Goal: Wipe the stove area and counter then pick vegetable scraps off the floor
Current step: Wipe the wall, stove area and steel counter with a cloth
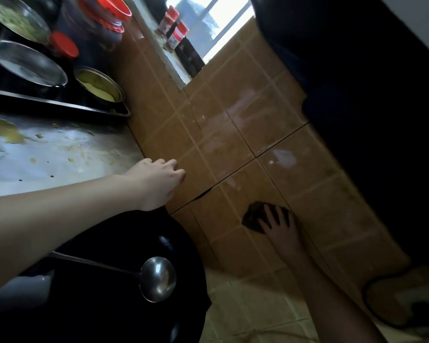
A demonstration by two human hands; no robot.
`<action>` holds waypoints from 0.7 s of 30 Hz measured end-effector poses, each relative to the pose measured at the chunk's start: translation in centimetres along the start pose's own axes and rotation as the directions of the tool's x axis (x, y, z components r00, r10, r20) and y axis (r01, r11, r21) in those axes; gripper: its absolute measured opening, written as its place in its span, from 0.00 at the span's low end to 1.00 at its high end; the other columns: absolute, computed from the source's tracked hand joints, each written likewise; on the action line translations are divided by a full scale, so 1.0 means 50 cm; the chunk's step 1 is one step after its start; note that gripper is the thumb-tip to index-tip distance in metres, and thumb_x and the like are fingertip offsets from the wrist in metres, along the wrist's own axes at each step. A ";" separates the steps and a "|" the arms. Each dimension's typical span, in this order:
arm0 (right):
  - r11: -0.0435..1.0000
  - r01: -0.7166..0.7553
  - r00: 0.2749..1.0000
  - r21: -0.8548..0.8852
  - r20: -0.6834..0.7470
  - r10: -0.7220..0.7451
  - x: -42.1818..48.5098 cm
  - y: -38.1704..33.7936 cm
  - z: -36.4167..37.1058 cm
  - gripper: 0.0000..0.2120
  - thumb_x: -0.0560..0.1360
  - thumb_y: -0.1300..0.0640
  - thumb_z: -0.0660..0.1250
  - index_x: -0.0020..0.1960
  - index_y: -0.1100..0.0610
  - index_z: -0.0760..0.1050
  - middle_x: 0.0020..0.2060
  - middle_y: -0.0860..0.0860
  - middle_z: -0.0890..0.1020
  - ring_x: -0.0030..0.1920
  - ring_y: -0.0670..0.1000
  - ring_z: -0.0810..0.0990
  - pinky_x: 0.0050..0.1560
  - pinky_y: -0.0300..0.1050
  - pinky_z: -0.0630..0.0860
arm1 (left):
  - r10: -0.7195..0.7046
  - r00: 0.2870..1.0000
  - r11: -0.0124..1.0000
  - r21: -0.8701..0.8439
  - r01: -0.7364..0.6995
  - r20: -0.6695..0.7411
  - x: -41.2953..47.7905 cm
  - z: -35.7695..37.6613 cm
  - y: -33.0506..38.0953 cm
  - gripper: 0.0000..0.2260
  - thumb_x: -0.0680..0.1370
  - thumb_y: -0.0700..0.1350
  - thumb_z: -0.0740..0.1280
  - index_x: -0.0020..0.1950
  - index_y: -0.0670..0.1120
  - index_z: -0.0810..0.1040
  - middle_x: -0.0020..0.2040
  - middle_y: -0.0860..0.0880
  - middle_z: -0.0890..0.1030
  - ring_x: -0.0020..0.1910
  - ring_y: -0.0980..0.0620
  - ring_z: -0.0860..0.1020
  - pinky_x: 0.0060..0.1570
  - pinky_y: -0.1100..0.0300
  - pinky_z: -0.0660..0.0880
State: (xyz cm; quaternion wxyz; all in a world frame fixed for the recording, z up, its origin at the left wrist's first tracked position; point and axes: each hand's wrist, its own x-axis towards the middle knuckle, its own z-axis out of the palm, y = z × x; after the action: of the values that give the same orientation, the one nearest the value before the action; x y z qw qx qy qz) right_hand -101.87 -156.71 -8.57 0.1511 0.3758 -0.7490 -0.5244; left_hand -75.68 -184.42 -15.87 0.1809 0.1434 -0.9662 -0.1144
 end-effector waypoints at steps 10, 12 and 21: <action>0.948 -0.265 0.923 0.176 -0.237 0.302 -0.037 0.168 -0.096 0.29 0.74 0.60 0.64 0.74 0.53 0.62 0.76 0.59 0.55 0.74 0.63 0.54 0.69 0.61 0.58 | 0.005 1.000 1.000 -0.020 -0.005 0.020 0.018 -0.017 0.038 0.17 0.80 0.48 0.57 0.68 0.50 0.65 0.60 0.47 0.69 0.58 0.45 0.74 0.51 0.53 0.70; 0.923 -0.304 0.896 0.236 -0.257 0.362 -0.043 0.179 -0.102 0.31 0.72 0.62 0.66 0.74 0.54 0.63 0.76 0.60 0.56 0.74 0.64 0.55 0.67 0.63 0.58 | 0.004 1.000 0.999 -0.035 -0.003 0.018 0.023 -0.018 0.053 0.17 0.80 0.49 0.57 0.68 0.50 0.65 0.60 0.47 0.69 0.58 0.45 0.74 0.51 0.52 0.70; 0.908 -0.307 0.910 0.284 -0.190 0.368 -0.050 0.068 -0.049 0.29 0.77 0.60 0.63 0.76 0.55 0.56 0.76 0.61 0.51 0.74 0.66 0.52 0.71 0.61 0.56 | 0.034 0.999 0.997 -0.066 -0.032 0.036 0.014 -0.001 0.092 0.15 0.80 0.49 0.57 0.67 0.50 0.66 0.60 0.46 0.69 0.58 0.45 0.74 0.51 0.52 0.70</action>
State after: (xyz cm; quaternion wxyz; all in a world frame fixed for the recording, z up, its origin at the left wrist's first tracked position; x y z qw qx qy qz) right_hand -100.04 -155.97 -4.09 0.2812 0.3160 -0.8387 -0.3430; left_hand -77.37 -180.35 -14.36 0.1696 0.1193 -0.9674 -0.1457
